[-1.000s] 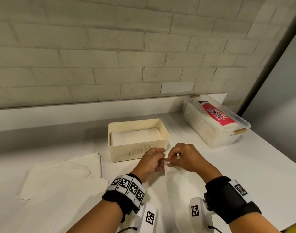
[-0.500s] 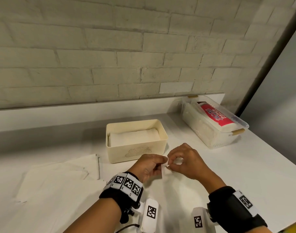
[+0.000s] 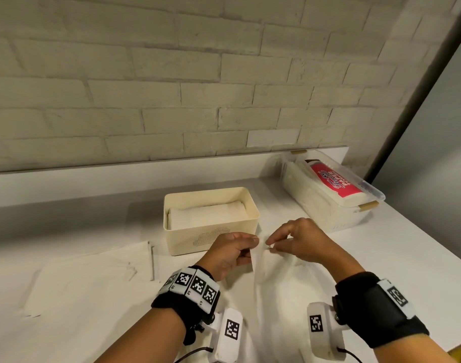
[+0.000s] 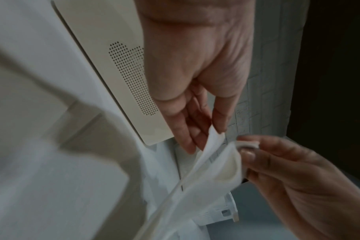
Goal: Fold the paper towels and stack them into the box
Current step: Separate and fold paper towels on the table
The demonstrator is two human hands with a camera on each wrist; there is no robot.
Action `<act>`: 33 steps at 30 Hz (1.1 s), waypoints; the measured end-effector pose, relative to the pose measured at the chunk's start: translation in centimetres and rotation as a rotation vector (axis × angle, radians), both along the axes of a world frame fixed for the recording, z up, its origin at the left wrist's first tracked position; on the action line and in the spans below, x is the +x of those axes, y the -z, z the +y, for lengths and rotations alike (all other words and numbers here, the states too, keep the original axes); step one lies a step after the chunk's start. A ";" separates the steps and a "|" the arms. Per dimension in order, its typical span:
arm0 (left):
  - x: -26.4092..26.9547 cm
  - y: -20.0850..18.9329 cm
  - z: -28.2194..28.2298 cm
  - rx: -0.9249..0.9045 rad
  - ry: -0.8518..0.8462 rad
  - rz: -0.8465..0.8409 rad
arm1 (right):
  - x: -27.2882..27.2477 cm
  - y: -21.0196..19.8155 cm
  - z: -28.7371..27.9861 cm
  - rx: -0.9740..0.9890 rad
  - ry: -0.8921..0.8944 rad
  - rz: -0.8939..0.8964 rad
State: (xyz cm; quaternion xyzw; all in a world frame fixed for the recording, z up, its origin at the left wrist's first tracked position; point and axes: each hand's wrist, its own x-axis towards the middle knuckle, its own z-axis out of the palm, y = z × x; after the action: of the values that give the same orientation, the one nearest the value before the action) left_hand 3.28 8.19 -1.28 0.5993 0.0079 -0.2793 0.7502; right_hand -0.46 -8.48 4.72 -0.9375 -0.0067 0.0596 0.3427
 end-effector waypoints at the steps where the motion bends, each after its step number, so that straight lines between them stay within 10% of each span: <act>1: -0.1 -0.1 -0.1 0.000 0.013 -0.010 | 0.2 0.1 0.2 -0.003 0.004 -0.010; 33: -0.3 -0.6 -0.7 0.021 -0.045 0.111 | 1.3 1.9 1.1 -0.134 -0.045 -0.100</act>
State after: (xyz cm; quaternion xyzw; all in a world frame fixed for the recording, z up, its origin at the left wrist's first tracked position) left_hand 2.93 7.49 -0.69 0.5906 0.0660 -0.2948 0.7483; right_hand 0.83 -7.42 2.83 -0.9598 -0.0410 0.0207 0.2769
